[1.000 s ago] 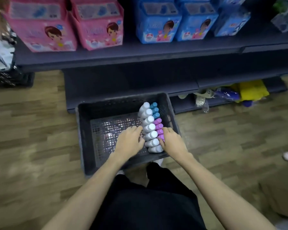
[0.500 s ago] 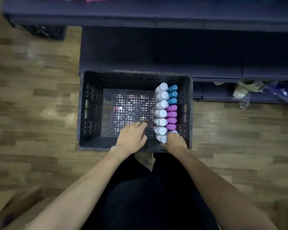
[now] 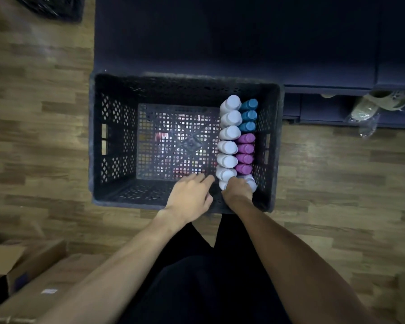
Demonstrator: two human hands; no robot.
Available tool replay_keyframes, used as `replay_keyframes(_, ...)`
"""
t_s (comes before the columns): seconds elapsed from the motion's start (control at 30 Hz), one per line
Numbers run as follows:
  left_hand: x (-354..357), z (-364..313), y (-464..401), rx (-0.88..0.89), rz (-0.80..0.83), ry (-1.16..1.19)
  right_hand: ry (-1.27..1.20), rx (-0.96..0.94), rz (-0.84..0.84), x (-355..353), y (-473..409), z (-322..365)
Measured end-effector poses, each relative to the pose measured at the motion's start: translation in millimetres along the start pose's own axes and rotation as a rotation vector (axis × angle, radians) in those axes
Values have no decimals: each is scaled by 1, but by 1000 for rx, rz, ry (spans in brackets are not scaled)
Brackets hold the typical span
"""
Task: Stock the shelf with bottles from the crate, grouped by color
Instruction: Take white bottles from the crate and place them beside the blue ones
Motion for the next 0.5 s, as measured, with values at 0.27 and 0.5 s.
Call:
replay_keyframes(0.27, -13, 9, 6, -3, 26, -11, -53, 69, -111, -18, 26, -2)
replay_keyframes(0.5, -46, 2, 16, 80, -28, -17, -99, 132, -183, -39, 89, -18)
Point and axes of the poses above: each hand's wrist, its own y-axis away from the middle knuckle, its own x-axis out of the palm, z = x × y, the point moved 2 cm from there along -y, towards the middle knuckle, and after that the axes turned 15 degrees about y, right-handed, at the moved point
